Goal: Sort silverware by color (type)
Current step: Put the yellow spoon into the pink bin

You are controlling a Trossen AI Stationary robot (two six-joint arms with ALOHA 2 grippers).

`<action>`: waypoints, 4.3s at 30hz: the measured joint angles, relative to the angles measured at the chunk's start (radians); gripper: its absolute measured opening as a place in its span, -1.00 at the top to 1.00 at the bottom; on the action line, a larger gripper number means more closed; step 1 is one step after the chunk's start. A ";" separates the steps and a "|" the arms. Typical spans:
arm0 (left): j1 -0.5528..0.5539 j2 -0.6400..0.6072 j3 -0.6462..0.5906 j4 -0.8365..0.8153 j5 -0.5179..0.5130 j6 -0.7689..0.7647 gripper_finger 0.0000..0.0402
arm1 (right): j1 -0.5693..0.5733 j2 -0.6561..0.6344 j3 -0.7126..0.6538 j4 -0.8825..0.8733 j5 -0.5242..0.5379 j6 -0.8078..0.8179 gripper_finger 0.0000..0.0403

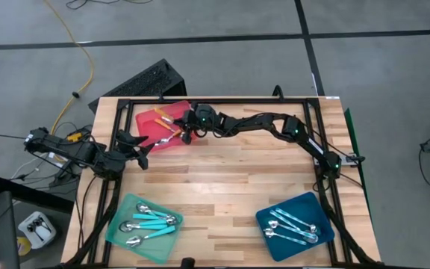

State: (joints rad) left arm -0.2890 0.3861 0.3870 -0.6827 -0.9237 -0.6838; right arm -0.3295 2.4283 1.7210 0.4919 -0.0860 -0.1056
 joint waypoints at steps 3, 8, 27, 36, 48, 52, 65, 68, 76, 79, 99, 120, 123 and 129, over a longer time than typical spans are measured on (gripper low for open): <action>0.000 0.000 0.000 -0.001 0.000 0.000 0.06 | 0.000 0.000 0.000 0.004 -0.001 0.000 0.78; 0.000 0.000 0.000 -0.009 0.000 0.000 0.06 | -0.002 0.000 0.000 0.002 -0.003 0.001 0.78; 0.000 0.000 0.000 -0.009 -0.007 -0.008 0.06 | 0.004 -0.019 0.067 -0.178 0.002 -0.032 0.78; 0.000 0.000 0.000 -0.009 -0.008 -0.010 0.06 | 0.013 -0.019 0.192 -0.391 0.044 -0.106 0.78; 0.000 0.000 0.000 -0.008 -0.027 -0.023 0.06 | 0.019 -0.019 0.200 -0.463 0.089 -0.110 0.78; 0.000 0.000 0.000 -0.008 -0.028 -0.026 0.06 | 0.025 -0.019 0.200 -0.464 0.089 -0.113 0.78; 0.000 0.000 0.000 -0.008 -0.030 -0.054 0.06 | 0.036 0.009 0.203 -0.422 0.101 -0.113 0.78; 0.000 0.000 0.000 -0.008 -0.031 -0.063 0.06 | 0.037 0.018 0.198 -0.450 0.112 -0.111 0.78; 0.000 0.000 0.000 -0.026 -0.031 -0.061 0.06 | 0.047 0.029 0.217 -0.427 0.169 -0.158 0.78; 0.000 0.000 0.000 -0.031 -0.031 -0.061 0.06 | 0.045 0.027 0.225 -0.427 0.169 -0.161 0.78; 0.000 0.000 0.000 -0.039 -0.032 -0.063 0.06 | 0.071 0.034 0.324 -0.633 0.234 -0.242 0.78; 0.000 0.000 0.000 -0.041 -0.044 -0.083 0.06 | 0.075 0.090 0.325 -0.614 0.301 -0.251 0.78; 0.000 0.000 0.000 -0.041 -0.046 -0.083 0.06 | 0.073 0.091 0.325 -0.613 0.301 -0.252 0.78; 0.000 0.000 0.000 -0.042 -0.053 -0.084 0.06 | 0.084 0.092 0.355 -0.638 0.281 -0.288 0.78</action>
State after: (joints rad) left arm -0.2893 0.3862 0.3870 -0.7242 -0.9764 -0.7673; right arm -0.2457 2.5202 2.0764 -0.1458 0.1945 -0.3940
